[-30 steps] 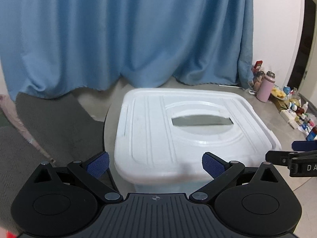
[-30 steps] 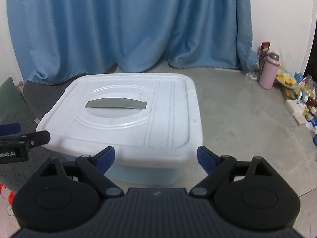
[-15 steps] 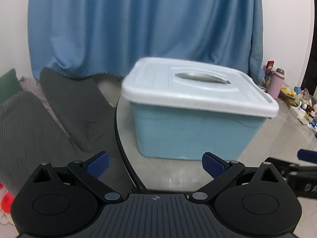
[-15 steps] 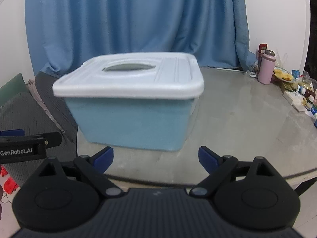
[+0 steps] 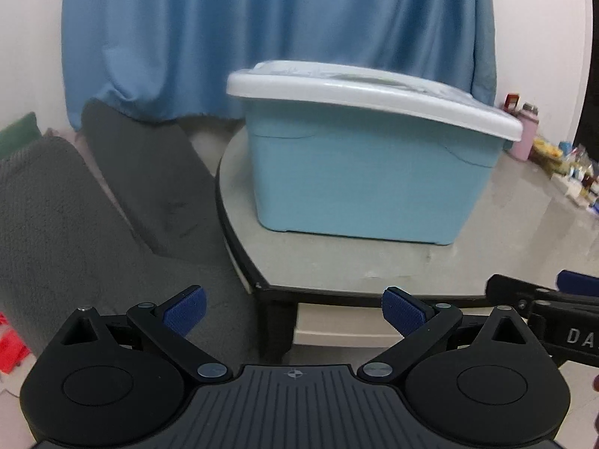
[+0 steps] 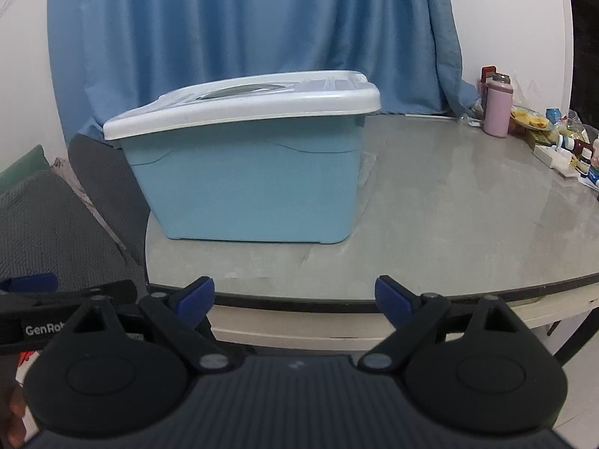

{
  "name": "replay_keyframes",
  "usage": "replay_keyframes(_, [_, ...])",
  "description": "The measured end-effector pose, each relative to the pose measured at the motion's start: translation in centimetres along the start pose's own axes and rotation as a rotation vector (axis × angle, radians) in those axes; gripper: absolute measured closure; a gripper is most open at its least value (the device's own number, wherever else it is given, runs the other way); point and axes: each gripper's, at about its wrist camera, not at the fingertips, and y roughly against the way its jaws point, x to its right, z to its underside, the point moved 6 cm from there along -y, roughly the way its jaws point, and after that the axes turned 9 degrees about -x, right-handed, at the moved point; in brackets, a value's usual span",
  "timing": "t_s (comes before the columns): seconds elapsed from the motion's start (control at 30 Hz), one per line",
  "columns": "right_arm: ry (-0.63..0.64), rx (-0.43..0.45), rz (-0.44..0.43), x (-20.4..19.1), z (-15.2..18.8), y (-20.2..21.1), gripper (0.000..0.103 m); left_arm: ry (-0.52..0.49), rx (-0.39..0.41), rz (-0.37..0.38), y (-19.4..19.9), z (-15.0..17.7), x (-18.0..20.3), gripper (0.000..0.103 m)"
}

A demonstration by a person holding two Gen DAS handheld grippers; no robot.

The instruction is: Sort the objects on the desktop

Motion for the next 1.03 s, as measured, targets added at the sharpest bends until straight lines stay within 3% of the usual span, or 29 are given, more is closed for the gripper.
replay_keyframes(0.13, [0.002, 0.003, 0.001, 0.1, 0.4, -0.2, 0.010, -0.055, 0.032, -0.038, 0.1, 0.3, 0.5, 0.002])
replay_keyframes(1.03, [-0.010, 0.004, -0.001, 0.5, 0.5, -0.4, 0.010, -0.050, 0.008, -0.023, -0.4, -0.7, 1.4, 0.002])
